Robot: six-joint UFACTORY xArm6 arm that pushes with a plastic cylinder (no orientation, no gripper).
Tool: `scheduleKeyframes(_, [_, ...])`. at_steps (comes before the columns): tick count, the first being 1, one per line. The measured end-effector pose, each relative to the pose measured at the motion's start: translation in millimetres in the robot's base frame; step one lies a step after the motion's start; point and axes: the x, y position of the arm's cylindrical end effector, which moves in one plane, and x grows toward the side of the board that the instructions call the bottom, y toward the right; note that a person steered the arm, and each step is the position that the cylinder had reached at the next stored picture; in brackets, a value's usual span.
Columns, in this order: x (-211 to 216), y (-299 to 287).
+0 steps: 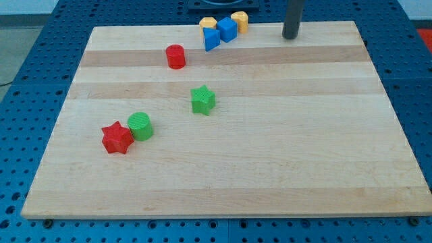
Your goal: Move blue blocks at the bottom of yellow hexagon
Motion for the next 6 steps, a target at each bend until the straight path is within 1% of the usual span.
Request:
scheduleKeyframes(1, [-14.7,-11.9])
scheduleKeyframes(2, [-14.3,-72.0])
scheduleKeyframes(4, [-13.6,-81.4])
scheduleKeyframes(6, [11.7,-100.6])
